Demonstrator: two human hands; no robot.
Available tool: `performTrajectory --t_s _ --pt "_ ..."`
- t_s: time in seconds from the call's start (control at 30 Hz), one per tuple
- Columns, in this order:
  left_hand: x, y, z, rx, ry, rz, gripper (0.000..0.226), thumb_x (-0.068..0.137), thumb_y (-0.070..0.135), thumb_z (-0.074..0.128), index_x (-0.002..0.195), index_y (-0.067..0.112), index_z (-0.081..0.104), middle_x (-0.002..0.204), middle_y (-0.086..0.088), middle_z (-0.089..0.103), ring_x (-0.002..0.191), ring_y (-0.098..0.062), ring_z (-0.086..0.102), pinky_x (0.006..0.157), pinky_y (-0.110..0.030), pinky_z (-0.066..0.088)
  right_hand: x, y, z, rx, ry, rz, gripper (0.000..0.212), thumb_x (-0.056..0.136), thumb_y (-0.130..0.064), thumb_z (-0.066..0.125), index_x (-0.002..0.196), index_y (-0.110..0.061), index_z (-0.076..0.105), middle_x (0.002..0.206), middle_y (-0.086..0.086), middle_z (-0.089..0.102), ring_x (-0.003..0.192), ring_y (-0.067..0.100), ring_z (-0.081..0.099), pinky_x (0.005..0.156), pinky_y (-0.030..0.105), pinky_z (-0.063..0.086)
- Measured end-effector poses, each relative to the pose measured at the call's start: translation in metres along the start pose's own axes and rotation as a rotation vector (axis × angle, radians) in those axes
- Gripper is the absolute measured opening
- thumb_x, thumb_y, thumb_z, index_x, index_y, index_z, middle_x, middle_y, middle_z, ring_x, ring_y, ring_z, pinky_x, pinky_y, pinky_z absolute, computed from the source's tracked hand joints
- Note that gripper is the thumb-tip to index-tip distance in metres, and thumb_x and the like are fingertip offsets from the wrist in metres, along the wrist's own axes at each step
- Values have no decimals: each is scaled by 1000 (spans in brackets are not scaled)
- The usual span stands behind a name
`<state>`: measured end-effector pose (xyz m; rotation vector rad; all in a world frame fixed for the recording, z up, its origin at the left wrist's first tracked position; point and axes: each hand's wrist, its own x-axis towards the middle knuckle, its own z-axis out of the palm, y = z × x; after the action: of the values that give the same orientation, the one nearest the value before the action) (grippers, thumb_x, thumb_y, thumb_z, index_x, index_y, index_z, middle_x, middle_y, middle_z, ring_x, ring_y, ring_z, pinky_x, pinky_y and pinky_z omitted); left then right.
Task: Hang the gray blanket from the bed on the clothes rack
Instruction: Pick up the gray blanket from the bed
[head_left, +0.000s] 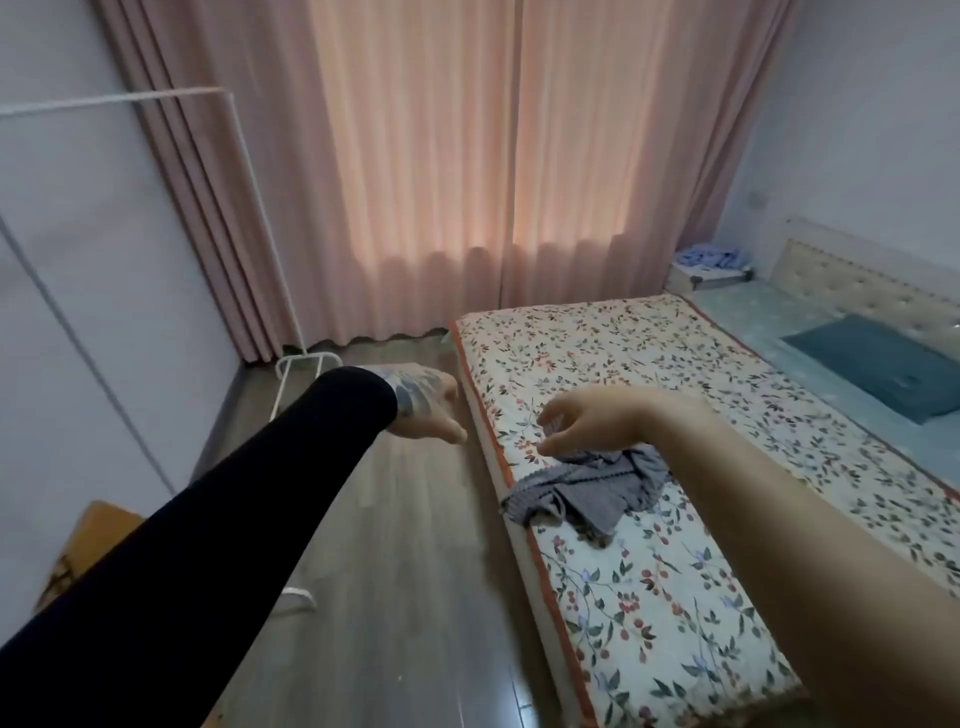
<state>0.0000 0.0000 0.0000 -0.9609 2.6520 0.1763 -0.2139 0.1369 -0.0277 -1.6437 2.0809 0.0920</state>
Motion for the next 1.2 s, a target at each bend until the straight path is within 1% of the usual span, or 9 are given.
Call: performTrajectory --t_s 0.13,0.23,0.43,0.67,0.77,0.83,0.93,1.03,1.2 --pt "72 -21 -7 61 -93 49 74 91 66 55 150 22 44 144 -1 57 127 -23 55 90 -35 43 51 27 -2 77 -87 93 63 96 -58 64 150 -28 51 150 -4 58 132 17 57 118 42 43" --pt "137 -22 -4 72 -85 147 73 94 64 54 150 19 43 146 -4 56 128 -25 55 84 -30 37 86 57 4 161 -36 139 65 97 -57 63 151 -25 50 149 -3 59 118 11 57 105 30 43" --pt "262 6 23 61 -249 317 80 93 65 55 156 19 37 159 -6 43 141 -25 45 96 -30 36 146 139 26 267 -238 285 68 97 -57 64 154 -25 47 154 -1 55 136 20 56 111 35 44" --pt "410 37 24 68 -323 366 74 99 56 53 157 16 33 163 -8 39 145 -25 43 105 -30 37 239 238 20 433 -199 379 66 96 -58 65 152 -27 48 152 -1 58 132 22 59 104 37 47" --pt "463 46 25 1 -361 364 61 98 51 58 147 15 45 145 -8 55 127 -25 56 94 -31 44 275 272 17 445 -235 377 66 95 -59 65 151 -26 50 151 1 59 130 23 60 105 38 48" --pt "503 49 27 -15 -400 369 56 100 56 49 133 10 49 123 -7 52 110 -20 55 81 -29 42 304 297 12 461 -255 385 64 96 -59 64 150 -27 51 150 1 59 129 23 60 104 38 48" --pt "555 51 34 -10 -446 395 59 102 52 49 139 7 47 137 -9 55 120 -23 57 88 -31 40 343 326 11 517 -280 389 63 96 -59 63 149 -27 51 148 1 60 123 21 61 102 37 49" --pt "613 55 63 -6 -503 400 43 101 50 53 127 15 51 116 -6 54 100 -19 55 75 -26 39 387 357 22 586 -292 408 62 96 -59 64 148 -27 52 146 1 62 110 16 59 95 33 48" --pt "726 58 151 -57 -615 365 49 100 46 52 131 8 52 124 -9 60 93 -19 49 59 -17 30 472 420 79 593 -314 491 61 99 -56 60 148 -22 52 142 5 64 115 24 63 90 34 48"
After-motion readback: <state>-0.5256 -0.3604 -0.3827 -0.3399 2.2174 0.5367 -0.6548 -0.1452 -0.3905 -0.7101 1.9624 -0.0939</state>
